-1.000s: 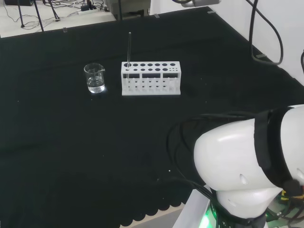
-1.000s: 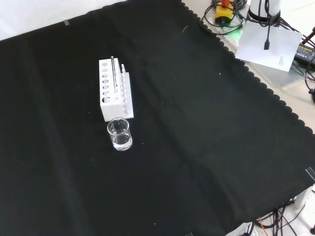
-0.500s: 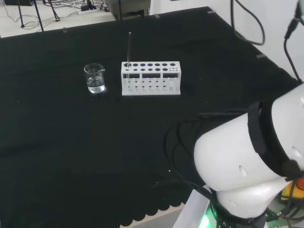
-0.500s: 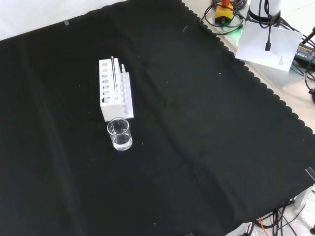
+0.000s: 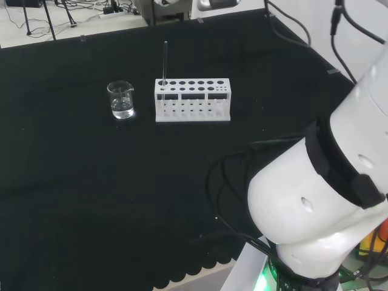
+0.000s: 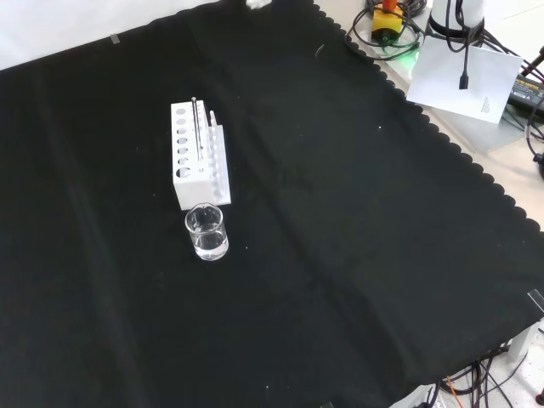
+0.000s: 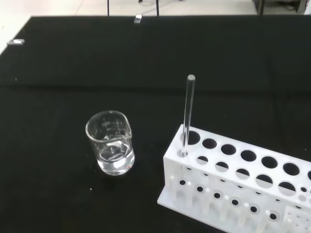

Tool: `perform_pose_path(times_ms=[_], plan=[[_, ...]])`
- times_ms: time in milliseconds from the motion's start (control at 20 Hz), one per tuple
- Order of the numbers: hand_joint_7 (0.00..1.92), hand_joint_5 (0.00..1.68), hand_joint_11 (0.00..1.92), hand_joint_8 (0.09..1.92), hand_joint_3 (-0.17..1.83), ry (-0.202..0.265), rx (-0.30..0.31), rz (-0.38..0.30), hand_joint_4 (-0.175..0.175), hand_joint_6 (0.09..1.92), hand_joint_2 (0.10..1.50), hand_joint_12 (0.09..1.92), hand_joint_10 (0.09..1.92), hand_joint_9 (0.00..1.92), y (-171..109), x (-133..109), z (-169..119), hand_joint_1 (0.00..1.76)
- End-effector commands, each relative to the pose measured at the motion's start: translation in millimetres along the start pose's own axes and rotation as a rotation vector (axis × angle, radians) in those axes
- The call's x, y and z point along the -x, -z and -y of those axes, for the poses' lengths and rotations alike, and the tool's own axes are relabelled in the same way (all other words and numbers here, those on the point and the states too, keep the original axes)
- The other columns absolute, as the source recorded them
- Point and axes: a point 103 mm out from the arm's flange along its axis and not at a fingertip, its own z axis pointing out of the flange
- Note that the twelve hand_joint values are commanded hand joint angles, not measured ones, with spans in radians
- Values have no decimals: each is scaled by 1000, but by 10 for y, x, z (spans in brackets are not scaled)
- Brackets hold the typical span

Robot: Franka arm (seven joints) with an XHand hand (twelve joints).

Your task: Take the glass rod from the white test tube rack.

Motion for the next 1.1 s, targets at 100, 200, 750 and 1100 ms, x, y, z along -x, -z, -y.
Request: perform_pose_path(times_ms=[100,200,750,1100], plan=[[0,60,0,726,628,55,-13,-12,-124,87,937,1010,869,50,-287,-10,-513,479],[0,74,0,763,621,60,-20,-22,-127,87,942,1047,878,65,-385,28,-569,471],[14,130,0,861,601,75,-70,-27,-143,87,962,1152,902,149,-935,134,-712,386],[63,162,0,903,581,88,-88,-25,-150,87,975,1226,915,209,-1215,91,-844,339]])
